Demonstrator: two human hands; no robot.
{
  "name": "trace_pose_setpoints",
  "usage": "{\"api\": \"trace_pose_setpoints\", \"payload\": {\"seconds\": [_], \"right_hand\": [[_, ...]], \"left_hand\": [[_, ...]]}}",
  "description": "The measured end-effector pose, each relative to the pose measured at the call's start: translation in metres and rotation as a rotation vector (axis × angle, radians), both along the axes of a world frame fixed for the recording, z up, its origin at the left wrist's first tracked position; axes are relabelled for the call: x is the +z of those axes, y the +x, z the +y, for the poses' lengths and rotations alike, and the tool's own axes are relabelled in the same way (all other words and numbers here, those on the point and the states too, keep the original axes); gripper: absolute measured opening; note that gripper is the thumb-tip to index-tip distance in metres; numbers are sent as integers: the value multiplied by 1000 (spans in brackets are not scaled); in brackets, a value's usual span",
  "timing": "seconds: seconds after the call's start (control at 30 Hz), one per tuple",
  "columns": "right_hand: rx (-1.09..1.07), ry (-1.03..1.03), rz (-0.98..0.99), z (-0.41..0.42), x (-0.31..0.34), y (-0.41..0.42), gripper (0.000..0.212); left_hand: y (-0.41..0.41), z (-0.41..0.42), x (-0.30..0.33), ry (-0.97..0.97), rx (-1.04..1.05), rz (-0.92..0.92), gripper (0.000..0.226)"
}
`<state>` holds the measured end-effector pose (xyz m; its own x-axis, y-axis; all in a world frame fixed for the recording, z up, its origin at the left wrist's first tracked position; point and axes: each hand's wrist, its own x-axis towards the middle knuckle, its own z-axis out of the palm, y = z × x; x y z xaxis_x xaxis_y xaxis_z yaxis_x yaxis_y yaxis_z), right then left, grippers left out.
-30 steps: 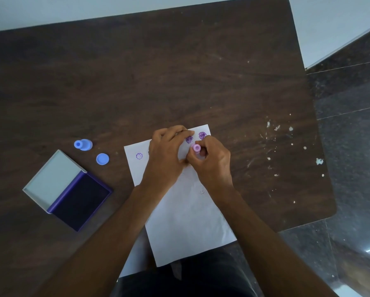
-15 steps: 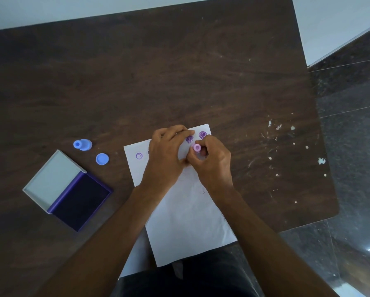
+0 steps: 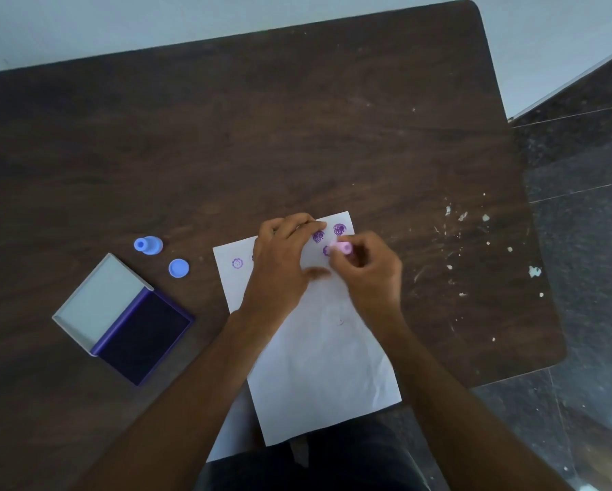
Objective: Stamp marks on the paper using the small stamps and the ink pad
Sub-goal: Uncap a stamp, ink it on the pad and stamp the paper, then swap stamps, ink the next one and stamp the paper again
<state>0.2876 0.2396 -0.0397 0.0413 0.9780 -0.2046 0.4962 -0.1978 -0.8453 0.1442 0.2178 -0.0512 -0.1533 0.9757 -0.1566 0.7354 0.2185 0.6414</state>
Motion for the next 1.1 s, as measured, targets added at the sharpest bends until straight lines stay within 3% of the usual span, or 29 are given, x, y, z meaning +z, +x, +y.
{"api": "trace_pose_setpoints", "payload": {"seconds": [0.13, 0.23, 0.33, 0.43, 0.53, 0.73, 1.1], "right_hand": [[-393, -335, 654, 7, 18, 27, 17], [-454, -556, 1034, 2, 30, 26, 22], [-464, -644, 1232, -6, 41, 12, 17], [-470, -717, 1312, -14, 49, -7, 18], [-421, -805, 1347, -24, 52, -25, 20], [-330, -953, 1405, -27, 62, -52, 19], [-250, -1038, 1445, -27, 57, -75, 23]], "left_hand": [[-1, 1, 0, -23, 8, -1, 71], [-2, 1, 3, -25, -18, 23, 74], [-4, 0, 9, -28, -41, 8, 77], [-13, -9, 20, 16, -28, -41, 73], [-34, -33, 32, 68, 67, -65, 54], [-80, -86, 46, -63, 376, -72, 30], [-112, -100, 34, -184, 650, 3, 38]]}}
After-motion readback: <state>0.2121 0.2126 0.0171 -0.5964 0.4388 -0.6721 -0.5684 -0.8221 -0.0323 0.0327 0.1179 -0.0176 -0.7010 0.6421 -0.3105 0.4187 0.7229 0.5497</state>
